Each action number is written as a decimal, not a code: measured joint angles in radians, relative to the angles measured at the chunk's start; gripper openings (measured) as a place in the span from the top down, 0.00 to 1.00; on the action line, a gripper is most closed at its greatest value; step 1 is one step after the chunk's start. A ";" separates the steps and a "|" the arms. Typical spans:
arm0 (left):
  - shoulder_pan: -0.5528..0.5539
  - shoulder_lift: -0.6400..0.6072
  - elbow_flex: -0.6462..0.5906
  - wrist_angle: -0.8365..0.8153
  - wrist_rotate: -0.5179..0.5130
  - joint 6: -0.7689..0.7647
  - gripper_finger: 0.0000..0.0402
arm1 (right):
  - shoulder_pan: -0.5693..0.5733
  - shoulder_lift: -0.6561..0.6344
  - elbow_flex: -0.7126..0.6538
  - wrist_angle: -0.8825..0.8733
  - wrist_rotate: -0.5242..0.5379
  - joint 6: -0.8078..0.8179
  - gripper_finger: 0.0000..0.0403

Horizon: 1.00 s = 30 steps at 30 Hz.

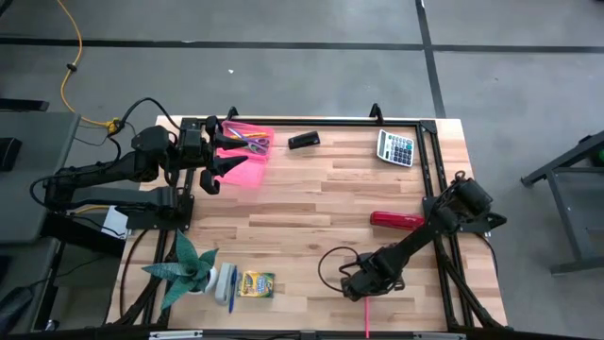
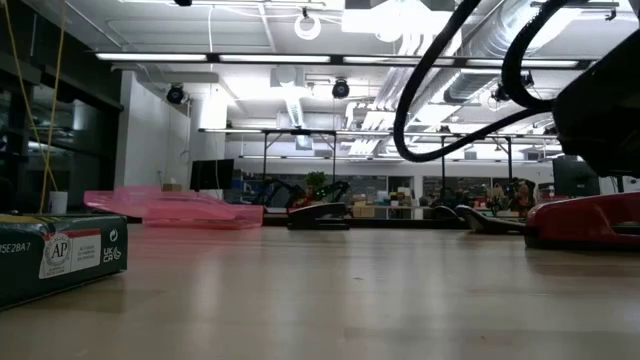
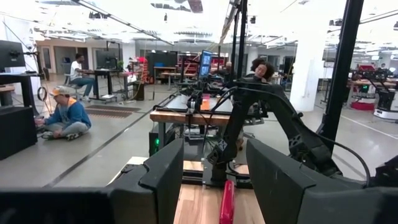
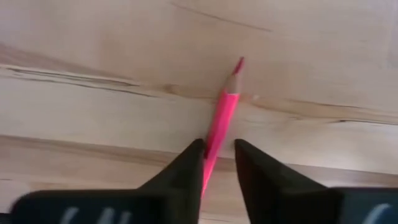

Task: Pack school essentials
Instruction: Put the pink pencil into the pink supply box

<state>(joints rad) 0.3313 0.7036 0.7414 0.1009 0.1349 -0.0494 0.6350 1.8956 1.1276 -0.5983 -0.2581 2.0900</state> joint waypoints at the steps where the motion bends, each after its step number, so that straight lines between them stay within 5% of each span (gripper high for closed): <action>1: 0.000 0.000 0.000 0.000 0.000 0.000 0.59 | 0.000 -0.001 -0.004 0.000 -0.001 0.000 0.83; 8: 0.000 0.000 0.000 0.001 0.000 0.000 0.59 | 0.002 -0.002 -0.007 -0.015 0.029 -0.025 0.98; 17: 0.000 0.000 0.000 0.001 0.000 0.000 0.59 | -0.033 -0.107 -0.018 -0.224 0.186 -0.231 0.99; 25: 0.000 0.000 0.000 0.001 0.000 0.000 0.59 | -0.196 -0.390 -0.018 -0.415 0.501 -0.635 1.00; 30: 0.000 0.000 0.000 0.001 0.000 0.000 0.59 | -0.334 -0.541 -0.152 -0.156 0.546 -0.933 1.00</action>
<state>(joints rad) 0.3313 0.7036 0.7414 0.1017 0.1349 -0.0494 0.3014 1.3542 0.9753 -0.7545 0.2881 1.1570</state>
